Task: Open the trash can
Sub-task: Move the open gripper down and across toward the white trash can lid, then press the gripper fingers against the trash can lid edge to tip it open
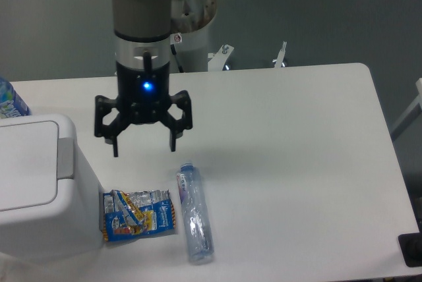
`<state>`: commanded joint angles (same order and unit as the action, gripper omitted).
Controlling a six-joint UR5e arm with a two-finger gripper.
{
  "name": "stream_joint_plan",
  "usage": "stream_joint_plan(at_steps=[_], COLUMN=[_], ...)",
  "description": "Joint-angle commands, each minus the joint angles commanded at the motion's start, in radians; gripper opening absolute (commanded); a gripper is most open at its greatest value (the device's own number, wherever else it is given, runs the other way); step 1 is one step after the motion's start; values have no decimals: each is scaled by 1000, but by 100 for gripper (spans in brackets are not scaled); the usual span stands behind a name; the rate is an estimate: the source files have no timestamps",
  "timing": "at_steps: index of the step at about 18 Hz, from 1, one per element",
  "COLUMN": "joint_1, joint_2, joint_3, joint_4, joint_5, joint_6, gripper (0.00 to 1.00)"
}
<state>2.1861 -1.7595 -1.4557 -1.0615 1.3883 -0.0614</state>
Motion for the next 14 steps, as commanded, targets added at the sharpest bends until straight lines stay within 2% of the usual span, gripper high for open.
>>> stream_joint_plan(at_steps=[8,14], joint_1=[-49,-57], joint_2=[-9,-14], joint_3=[2,-5], joint_4=[3,3], joint_5=[0,2], joint_6=[2,-2], gripper=[100,100])
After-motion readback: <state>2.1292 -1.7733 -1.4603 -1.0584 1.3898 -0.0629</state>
